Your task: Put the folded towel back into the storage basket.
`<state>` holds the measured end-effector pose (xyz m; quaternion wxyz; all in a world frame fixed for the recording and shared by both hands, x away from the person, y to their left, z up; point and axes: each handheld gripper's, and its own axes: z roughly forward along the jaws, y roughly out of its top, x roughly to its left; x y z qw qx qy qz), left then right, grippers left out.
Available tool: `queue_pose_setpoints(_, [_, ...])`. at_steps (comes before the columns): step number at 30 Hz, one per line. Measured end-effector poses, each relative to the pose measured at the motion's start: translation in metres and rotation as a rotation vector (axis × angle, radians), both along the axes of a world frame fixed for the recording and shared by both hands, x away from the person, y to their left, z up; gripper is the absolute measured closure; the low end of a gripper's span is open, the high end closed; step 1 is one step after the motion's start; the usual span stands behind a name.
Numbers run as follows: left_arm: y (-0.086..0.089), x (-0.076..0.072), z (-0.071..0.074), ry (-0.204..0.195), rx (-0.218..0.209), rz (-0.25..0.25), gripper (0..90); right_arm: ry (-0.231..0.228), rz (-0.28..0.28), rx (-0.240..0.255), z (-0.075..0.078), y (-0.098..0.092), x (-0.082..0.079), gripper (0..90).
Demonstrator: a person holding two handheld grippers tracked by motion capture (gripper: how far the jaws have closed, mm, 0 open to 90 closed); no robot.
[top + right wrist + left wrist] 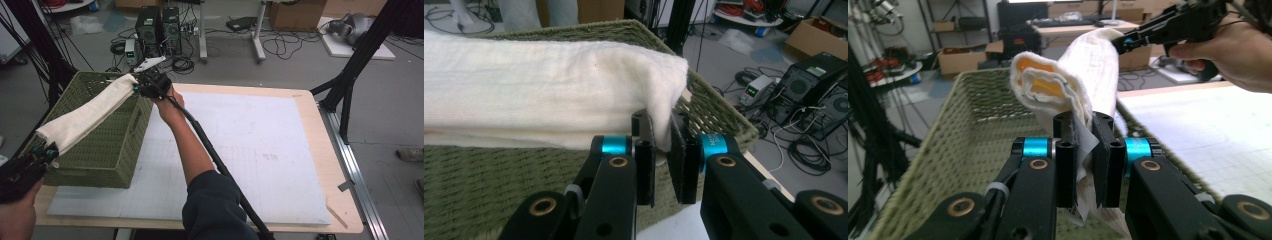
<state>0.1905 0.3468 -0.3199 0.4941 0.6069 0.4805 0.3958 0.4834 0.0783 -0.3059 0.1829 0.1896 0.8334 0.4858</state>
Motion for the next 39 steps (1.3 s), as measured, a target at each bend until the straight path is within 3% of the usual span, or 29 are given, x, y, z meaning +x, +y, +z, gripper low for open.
queue_pose_setpoints(8, [0.023, 0.011, -0.006, 0.039, 0.009, 0.053, 81.4, -0.004, -0.016, -0.027, -0.001, 0.03, 0.005, 82.6])
queue_pose_setpoints(13, [0.026, 0.015, -0.008, 0.047, 0.017, 0.06, 81.3, -0.009, -0.027, -0.026, -0.001, 0.041, 0.008, 82.3])
queue_pose_setpoints(14, [0.027, 0.018, -0.01, 0.06, 0.034, 0.059, 80.5, -0.009, -0.04, -0.032, -0.002, 0.043, 0.008, 81.0])
queue_pose_setpoints(15, [0.027, 0.018, -0.01, 0.06, 0.034, 0.059, 76.0, -0.009, -0.04, -0.032, -0.002, 0.043, 0.008, 81.0])
queue_pose_setpoints(16, [0.027, 0.021, -0.012, 0.072, 0.049, 0.074, 59.1, -0.018, -0.073, -0.058, -0.005, 0.045, 0.01, 67.3])
queue_pose_setpoints(17, [0.028, 0.021, -0.011, 0.05, 0.047, 0.124, 42.9, -0.011, -0.097, -0.064, -0.007, 0.045, 0.011, 60.6])
queue_pose_setpoints(19, [0.027, 0.016, -0.007, 0.01, 0.058, 0.154, 33.8, 0.002, -0.111, -0.053, -0.008, 0.041, 0.013, 54.8])
queue_pose_setpoints(22, [0.024, 0.014, -0.001, -0.006, 0.06, 0.141, 32.5, -0.001, -0.107, -0.04, -0.006, 0.033, 0.013, 52.7])
queue_pose_setpoints(26, [0.012, 0.013, 0.007, -0.041, 0.044, 0.083, 32.2, -0.004, -0.09, 0.0, 0.002, 0.001, 0.006, 47.2])
queue_pose_setpoints(28, [0.004, 0.016, 0.008, -0.051, 0.016, 0.049, 30.4, 0.004, -0.076, 0.026, 0.003, -0.018, 0.001, 45.4])
queue_pose_setpoints(29, [-0.004, 0.02, 0.008, -0.045, -0.015, 0.017, 29.3, 0.009, -0.076, 0.035, 0.004, -0.028, -0.001, 44.0])
queue_pose_setpoints(32, [-0.018, 0.027, 0.006, -0.033, -0.059, -0.018, 22.6, 0.028, -0.075, 0.069, 0.003, -0.058, -0.008, 39.7])
queue_pose_setpoints(35, [-0.027, 0.033, 0.006, -0.022, -0.083, -0.052, 19.0, 0.046, -0.082, 0.101, 0.001, -0.086, -0.015, 34.9])
queue_pose_setpoints(36, [-0.037, 0.039, 0.005, -0.011, -0.11, -0.087, 19.0, 0.043, -0.088, 0.114, 0.001, -0.095, -0.018, 31.4])
queue_pose_setpoints(39, [-0.048, 0.046, 0.005, -0.002, -0.125, -0.124, 19.0, 0.045, -0.12, 0.138, -0.001, -0.124, -0.029, 26.4])
